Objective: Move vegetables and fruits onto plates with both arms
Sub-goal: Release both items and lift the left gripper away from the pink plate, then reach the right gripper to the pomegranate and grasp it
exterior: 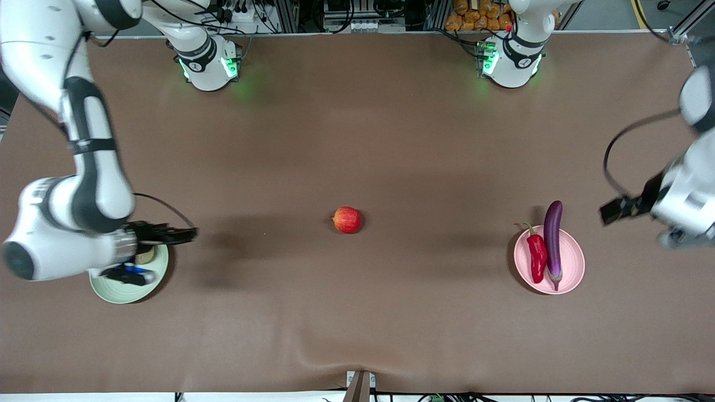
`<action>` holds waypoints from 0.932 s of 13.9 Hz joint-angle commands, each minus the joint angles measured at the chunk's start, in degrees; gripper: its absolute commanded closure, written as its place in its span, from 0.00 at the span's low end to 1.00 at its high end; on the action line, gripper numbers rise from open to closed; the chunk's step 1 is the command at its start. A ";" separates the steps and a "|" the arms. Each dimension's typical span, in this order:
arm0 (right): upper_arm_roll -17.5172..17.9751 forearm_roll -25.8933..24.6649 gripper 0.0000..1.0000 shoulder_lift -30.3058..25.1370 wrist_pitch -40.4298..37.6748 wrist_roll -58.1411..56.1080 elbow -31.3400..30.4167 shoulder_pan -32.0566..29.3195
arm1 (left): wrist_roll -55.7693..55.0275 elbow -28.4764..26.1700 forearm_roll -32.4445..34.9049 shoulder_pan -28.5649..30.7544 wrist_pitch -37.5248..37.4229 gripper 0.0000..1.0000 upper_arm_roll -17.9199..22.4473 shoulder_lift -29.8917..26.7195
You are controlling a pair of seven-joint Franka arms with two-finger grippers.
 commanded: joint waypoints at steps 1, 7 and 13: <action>-0.79 5.33 0.00 -0.82 0.77 14.73 -0.75 6.79 | 1.72 -2.01 -3.50 0.31 -5.72 0.00 0.41 -7.42; -0.70 11.08 0.00 1.20 17.54 39.89 -1.27 17.69 | 1.72 -2.19 -8.69 0.31 -12.69 0.00 0.68 -14.12; -0.88 11.60 0.00 8.84 36.01 55.74 -1.28 29.38 | 1.55 -2.98 -10.88 -18.29 -15.31 0.00 18.76 -14.21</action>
